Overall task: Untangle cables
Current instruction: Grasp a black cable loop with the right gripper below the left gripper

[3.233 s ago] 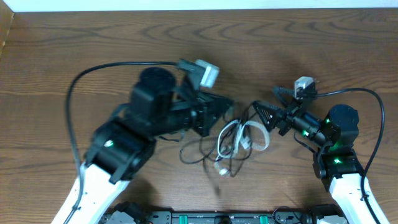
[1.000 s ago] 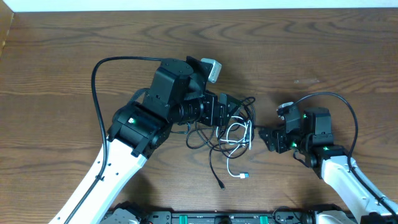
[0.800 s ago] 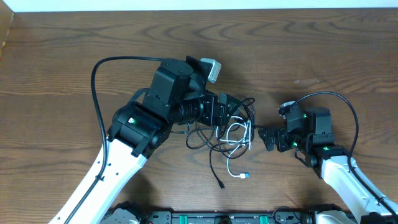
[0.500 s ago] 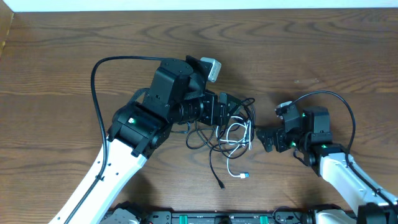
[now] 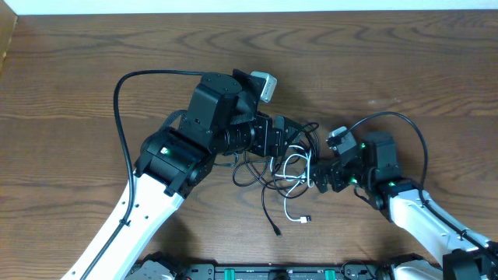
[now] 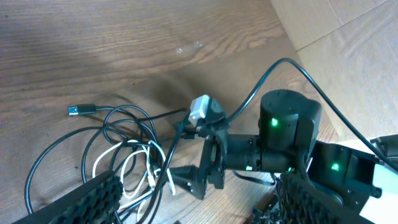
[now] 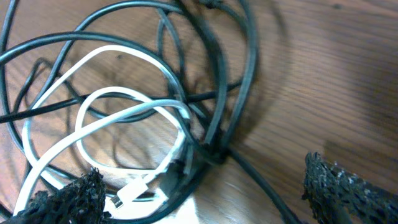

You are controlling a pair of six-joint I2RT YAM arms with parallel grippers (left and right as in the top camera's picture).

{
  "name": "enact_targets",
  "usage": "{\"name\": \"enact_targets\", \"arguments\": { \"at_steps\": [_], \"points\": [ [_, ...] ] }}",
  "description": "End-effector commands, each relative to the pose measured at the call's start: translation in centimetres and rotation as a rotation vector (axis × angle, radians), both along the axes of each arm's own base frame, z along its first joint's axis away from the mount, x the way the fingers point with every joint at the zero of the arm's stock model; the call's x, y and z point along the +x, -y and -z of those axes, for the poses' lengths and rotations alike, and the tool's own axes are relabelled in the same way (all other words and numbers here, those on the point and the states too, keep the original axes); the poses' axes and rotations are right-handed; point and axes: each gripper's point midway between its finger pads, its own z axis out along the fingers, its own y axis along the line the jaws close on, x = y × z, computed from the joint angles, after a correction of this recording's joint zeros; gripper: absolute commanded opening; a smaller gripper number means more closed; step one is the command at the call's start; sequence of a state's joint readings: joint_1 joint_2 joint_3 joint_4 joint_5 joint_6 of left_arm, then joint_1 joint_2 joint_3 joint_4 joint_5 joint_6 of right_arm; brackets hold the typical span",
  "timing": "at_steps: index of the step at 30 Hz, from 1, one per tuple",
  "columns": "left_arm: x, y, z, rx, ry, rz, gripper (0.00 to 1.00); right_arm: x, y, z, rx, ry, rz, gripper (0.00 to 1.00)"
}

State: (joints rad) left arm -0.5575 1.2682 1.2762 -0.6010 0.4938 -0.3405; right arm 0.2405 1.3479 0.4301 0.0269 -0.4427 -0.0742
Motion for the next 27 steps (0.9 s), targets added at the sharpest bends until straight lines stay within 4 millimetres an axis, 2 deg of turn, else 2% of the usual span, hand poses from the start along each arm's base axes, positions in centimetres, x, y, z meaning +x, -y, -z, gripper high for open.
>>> {"name": "enact_targets", "arguments": {
  "at_steps": [1, 6, 11, 14, 16, 19, 21, 23, 24, 27],
  "points": [
    [0.3, 0.1, -0.5, -0.005, 0.011, -0.010, 0.79, -0.2, 0.2, 1.1, -0.061, -0.011, 0.026, 0.99],
    [0.4, 0.1, -0.5, -0.005, 0.011, -0.010, 0.79, -0.1, -0.6, 2.0, -0.069, -0.012, 0.002, 0.98],
    [0.4, 0.1, -0.5, -0.005, 0.011, -0.010, 0.79, 0.3, -1.6, 2.8, -0.064, 0.006, -0.023, 0.86],
    [0.3, 0.1, -0.5, -0.005, 0.011, -0.010, 0.79, 0.3, -1.7, 3.8, -0.075, -0.009, -0.026, 0.71],
    [0.3, 0.1, -0.4, -0.004, 0.009, -0.010, 0.79, 0.3, -1.7, 4.4, -0.078, -0.019, -0.027, 0.51],
    [0.3, 0.0, -0.2, -0.001, 0.004, -0.010, 0.79, 0.3, -1.7, 4.8, -0.081, -0.026, -0.027, 0.34],
    [0.3, 0.0, -0.1, 0.001, 0.001, -0.010, 0.79, 0.4, -1.7, 4.8, -0.080, -0.024, -0.027, 0.17],
    [0.3, 0.0, 0.0, -0.002, -0.005, -0.014, 0.79, 0.6, -1.8, 4.5, -0.075, -0.012, -0.027, 0.06],
    [0.3, 0.0, 0.0, -0.003, -0.007, -0.016, 0.79, 0.9, -1.9, 4.1, -0.070, 0.006, -0.025, 0.01],
    [0.3, 0.0, 0.0, -0.003, -0.007, -0.016, 0.79, 1.7, -2.1, 2.8, -0.054, 0.052, -0.021, 0.01]
  ]
}}
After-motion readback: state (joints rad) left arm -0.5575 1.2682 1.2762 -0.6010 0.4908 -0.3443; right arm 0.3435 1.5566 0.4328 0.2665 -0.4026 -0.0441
